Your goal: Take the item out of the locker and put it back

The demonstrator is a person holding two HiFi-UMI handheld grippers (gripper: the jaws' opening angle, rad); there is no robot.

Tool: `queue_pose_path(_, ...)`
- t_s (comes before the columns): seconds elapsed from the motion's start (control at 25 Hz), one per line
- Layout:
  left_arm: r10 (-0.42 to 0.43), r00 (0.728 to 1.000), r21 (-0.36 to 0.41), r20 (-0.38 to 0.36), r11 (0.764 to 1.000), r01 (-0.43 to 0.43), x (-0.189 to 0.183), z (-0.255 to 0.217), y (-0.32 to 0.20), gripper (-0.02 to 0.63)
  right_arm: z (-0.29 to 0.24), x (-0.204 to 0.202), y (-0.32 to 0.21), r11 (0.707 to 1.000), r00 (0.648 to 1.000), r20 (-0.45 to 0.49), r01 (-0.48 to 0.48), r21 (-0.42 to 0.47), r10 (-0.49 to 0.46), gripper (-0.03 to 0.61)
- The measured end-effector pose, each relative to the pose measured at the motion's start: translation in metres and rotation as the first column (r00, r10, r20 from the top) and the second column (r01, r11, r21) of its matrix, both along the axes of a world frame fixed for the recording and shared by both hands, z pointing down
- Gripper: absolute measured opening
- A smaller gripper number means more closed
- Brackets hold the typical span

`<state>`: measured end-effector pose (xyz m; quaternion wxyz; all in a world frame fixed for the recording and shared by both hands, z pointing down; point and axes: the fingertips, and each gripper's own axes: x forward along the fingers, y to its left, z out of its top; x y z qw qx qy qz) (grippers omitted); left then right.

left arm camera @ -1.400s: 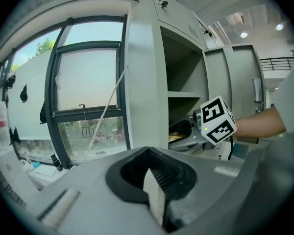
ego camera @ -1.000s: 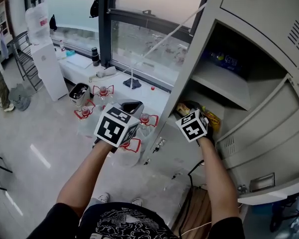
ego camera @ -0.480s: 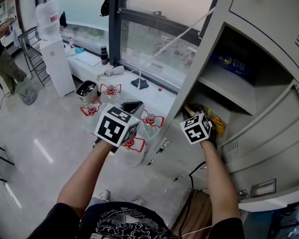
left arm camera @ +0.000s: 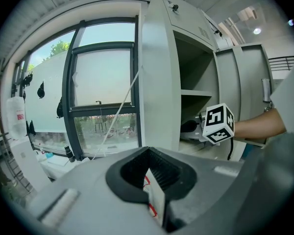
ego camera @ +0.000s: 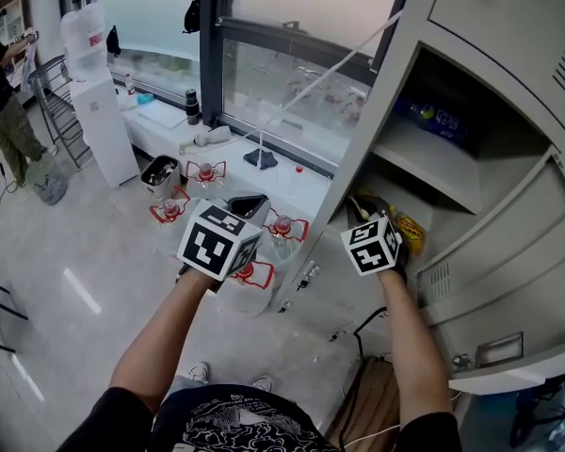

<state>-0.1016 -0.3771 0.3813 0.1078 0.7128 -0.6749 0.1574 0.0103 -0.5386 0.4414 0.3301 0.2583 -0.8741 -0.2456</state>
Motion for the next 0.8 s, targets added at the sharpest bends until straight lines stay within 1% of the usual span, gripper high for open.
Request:
queue_pose_path(0.2,0.018,1.000,0.003,-0.004,1.000,-0.018,-0.001,-0.001,-0.001,0.002,-0.019,0.002,0.005,1.000,0.996,0.087,-0.027,-0.004,0.027,0.048)
queue_pose_path(0.4,0.061,0.998,0.009,-0.005,0.998,-0.061,0.004,-0.005,-0.004,0.002,-0.040,0.006,0.012,0.998,0.986,0.154,-0.055,-0.013,0.057,0.043)
queue_pose_path(0.64,0.130,0.991,0.015,-0.033,0.991,-0.130,0.015,-0.010,-0.008,0.002,-0.063,0.014,0.026,0.995,0.972,0.213,-0.096,-0.021,0.099,0.038)
queue_pose_path(0.8,0.184,0.982,0.028,-0.038,0.983,-0.183,0.024,-0.016,-0.011,0.002,-0.078,0.023,0.034,0.990,0.956,0.257,-0.139,-0.026,0.141,0.037)
